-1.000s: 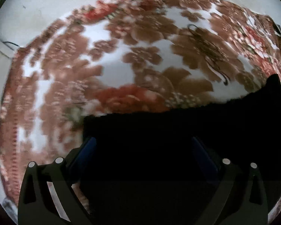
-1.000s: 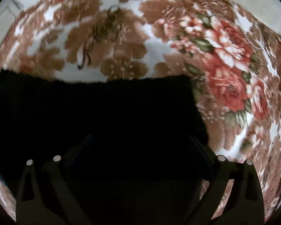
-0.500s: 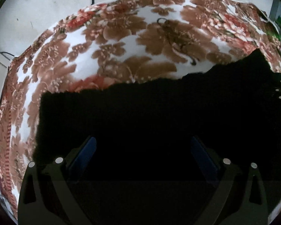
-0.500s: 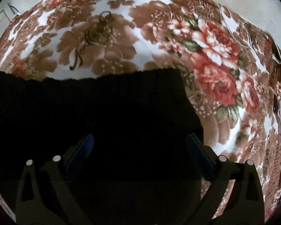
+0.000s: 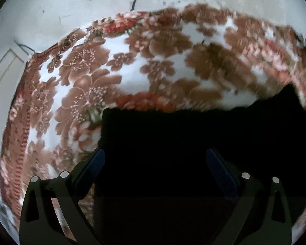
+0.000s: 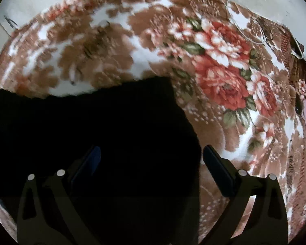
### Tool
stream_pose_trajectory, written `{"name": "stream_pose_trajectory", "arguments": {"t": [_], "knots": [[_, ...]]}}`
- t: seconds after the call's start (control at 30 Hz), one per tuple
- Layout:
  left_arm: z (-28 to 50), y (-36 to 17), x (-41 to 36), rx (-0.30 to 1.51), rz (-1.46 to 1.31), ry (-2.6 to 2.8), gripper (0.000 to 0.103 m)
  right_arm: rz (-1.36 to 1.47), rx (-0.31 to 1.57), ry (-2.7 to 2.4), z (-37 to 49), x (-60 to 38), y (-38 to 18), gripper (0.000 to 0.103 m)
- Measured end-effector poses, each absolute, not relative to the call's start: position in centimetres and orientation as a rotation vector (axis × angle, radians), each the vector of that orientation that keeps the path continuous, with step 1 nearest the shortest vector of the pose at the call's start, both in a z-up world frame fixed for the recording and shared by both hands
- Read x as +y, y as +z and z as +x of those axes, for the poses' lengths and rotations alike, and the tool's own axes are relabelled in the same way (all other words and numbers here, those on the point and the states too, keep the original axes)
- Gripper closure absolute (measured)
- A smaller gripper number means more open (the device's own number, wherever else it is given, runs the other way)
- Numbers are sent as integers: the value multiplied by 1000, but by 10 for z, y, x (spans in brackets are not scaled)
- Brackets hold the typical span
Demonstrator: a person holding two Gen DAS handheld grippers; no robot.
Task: Fold large clothes
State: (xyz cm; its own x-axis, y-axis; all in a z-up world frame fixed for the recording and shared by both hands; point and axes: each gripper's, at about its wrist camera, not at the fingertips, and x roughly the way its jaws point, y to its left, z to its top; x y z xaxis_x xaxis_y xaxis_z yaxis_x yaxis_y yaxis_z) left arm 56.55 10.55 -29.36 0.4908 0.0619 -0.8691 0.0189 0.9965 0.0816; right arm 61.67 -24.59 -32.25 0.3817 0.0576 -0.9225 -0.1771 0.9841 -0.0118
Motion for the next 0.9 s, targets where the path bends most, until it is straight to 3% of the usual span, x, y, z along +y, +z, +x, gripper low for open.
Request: {"name": "stream_pose_trajectory", "arguments": {"t": [0.13,0.27,0.5,0.67,0.9], "knots": [[566,-295,77,1025,42,-9,5,-105,1166,205,611,-223,-325,5],[576,-329,49,1047,98,5,5,-123,1207,199,613,-212,-351,5],[577,-347,63,1069,164,25,4,-130,1199,181,612,-225,-363,5],[561,-331,102,1071,152,115,4,-96,1217,128,609,-247,-356,5],[479,-280,141,1008,-74,183,5,-131,1163,170,577,-241,-318,5]]}}
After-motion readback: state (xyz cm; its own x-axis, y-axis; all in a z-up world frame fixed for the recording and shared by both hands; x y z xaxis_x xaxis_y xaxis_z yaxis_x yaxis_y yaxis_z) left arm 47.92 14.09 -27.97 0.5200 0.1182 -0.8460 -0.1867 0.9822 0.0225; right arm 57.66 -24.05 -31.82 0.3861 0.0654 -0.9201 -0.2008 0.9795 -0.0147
